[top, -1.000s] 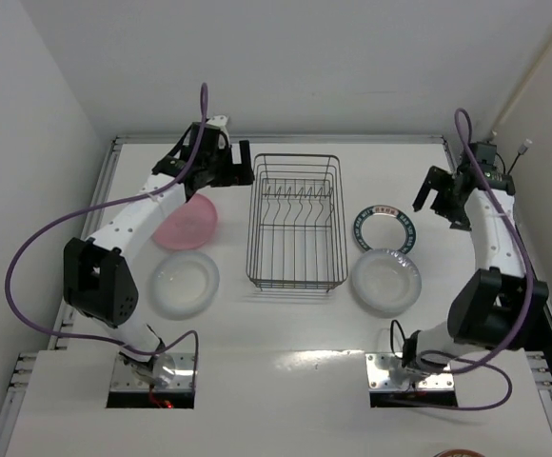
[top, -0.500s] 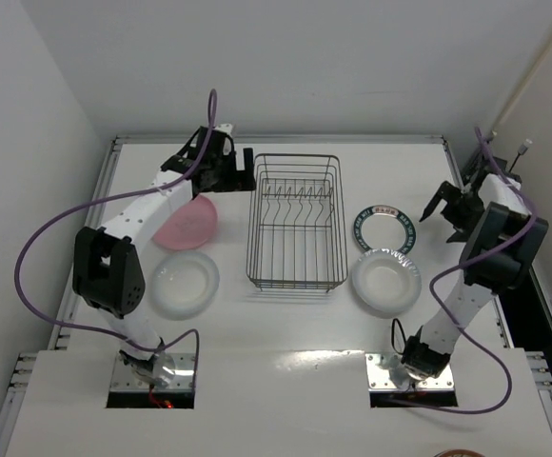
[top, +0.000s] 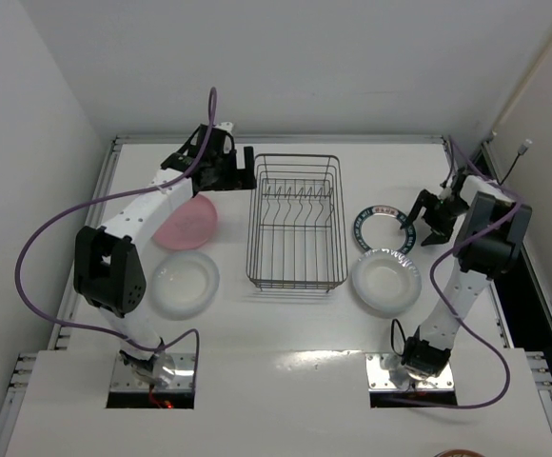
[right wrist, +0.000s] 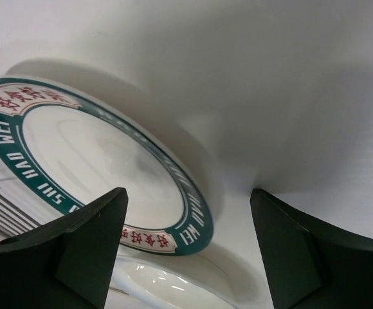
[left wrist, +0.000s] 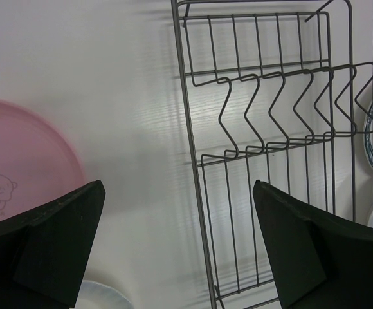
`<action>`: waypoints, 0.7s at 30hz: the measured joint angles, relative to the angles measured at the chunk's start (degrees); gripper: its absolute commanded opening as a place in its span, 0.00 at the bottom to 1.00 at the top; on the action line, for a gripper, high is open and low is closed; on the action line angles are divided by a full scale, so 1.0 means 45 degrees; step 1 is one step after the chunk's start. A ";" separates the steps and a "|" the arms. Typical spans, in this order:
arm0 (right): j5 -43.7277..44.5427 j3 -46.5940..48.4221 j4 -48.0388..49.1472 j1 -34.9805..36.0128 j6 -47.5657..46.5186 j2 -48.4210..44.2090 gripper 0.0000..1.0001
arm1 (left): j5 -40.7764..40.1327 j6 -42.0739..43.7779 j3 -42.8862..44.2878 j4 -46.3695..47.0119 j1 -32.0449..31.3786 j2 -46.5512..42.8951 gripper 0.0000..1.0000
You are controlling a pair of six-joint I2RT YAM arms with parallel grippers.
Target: Load the plates into the dish rack
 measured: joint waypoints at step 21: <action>-0.1651 0.1039 -0.0729 0.0359 -0.0680 0.0641 0.00 | 0.0034 0.0000 0.0112 -0.0199 0.0000 0.0000 1.00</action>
